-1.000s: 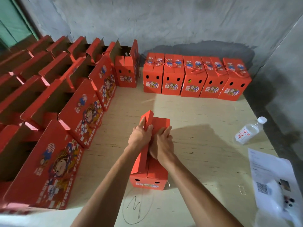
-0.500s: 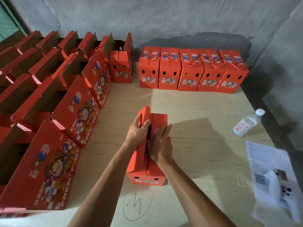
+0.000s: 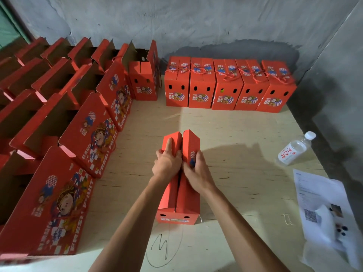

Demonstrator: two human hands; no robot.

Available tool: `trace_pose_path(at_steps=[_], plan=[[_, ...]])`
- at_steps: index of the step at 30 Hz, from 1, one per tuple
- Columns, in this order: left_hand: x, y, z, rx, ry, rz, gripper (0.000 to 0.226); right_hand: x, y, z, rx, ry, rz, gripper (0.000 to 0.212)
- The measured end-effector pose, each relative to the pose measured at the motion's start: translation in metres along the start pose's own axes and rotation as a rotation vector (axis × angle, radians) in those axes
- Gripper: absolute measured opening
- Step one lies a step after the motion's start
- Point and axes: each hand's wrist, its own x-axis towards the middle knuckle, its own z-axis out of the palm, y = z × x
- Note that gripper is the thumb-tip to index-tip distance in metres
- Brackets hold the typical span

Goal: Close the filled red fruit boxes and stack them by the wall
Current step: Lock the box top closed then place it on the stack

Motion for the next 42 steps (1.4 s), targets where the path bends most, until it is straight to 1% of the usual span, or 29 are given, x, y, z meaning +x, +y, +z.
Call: trace_pose_path(at_steps=[2,3,5,6,7,9,11,13,16,18,20,24,26,29,32,34,35,38,40,42], plan=[[-0.001,0.000,0.004,0.027,0.017,-0.014,0.066,-0.002,0.002,-0.002,0.082,0.027,0.011,0.051],[-0.001,0.000,0.005,0.039,0.027,-0.021,0.066,-0.002,0.003,-0.002,0.107,0.040,0.008,0.048],[0.001,-0.001,0.007,0.068,0.040,-0.028,0.066,-0.003,0.003,-0.002,0.141,0.048,-0.010,0.053],[0.002,-0.002,0.008,0.088,0.041,-0.026,0.066,-0.003,0.002,-0.002,0.159,0.049,-0.013,0.062],[0.003,-0.002,0.010,0.121,0.042,-0.017,0.067,-0.003,0.001,-0.003,0.186,0.048,-0.017,0.068],[0.003,-0.003,0.015,0.227,0.060,0.017,0.071,-0.002,0.003,-0.006,0.236,0.044,-0.037,0.072],[0.004,-0.006,0.023,0.339,0.091,0.039,0.074,-0.002,0.004,-0.007,0.193,0.054,-0.056,0.074],[0.006,-0.008,0.030,0.440,0.104,0.033,0.079,-0.004,0.003,-0.003,0.086,0.076,-0.077,0.074],[0.009,-0.003,0.033,0.498,0.106,0.024,0.085,-0.003,0.004,0.002,-0.031,0.100,-0.101,0.074],[0.009,-0.002,0.030,0.454,0.109,0.024,0.084,-0.002,0.004,0.002,-0.017,0.093,-0.084,0.074],[0.007,-0.003,0.029,0.440,0.113,0.027,0.082,-0.004,0.003,-0.002,0.048,0.087,-0.066,0.074],[0.007,0.005,0.032,0.581,0.055,-0.020,0.094,-0.004,0.002,-0.005,0.083,0.086,-0.052,0.073],[0.005,0.007,0.032,0.624,0.044,-0.035,0.094,-0.005,0.002,-0.006,0.087,0.091,-0.051,0.073],[0.007,0.001,0.026,0.573,0.020,0.027,0.085,-0.008,-0.001,-0.005,0.082,0.099,-0.075,0.072],[0.002,-0.014,0.011,0.423,-0.033,0.210,0.076,-0.009,-0.004,-0.004,0.030,0.118,-0.102,0.070],[-0.010,-0.031,0.003,0.349,-0.039,0.302,0.075,-0.008,-0.005,-0.005,-0.016,0.110,-0.110,0.071],[-0.018,-0.039,0.002,0.323,-0.040,0.313,0.076,-0.008,-0.005,-0.006,-0.039,0.103,-0.114,0.072],[-0.040,-0.058,0.002,0.230,-0.065,0.259,0.085,-0.006,-0.007,-0.004,-0.109,0.085,-0.103,0.073],[-0.045,-0.057,0.002,0.174,-0.040,0.253,0.082,-0.005,-0.010,-0.001,-0.159,0.089,-0.094,0.074],[-0.044,-0.053,0.002,0.171,-0.020,0.235,0.080,-0.003,-0.011,0.001,-0.214,0.099,-0.083,0.074]])
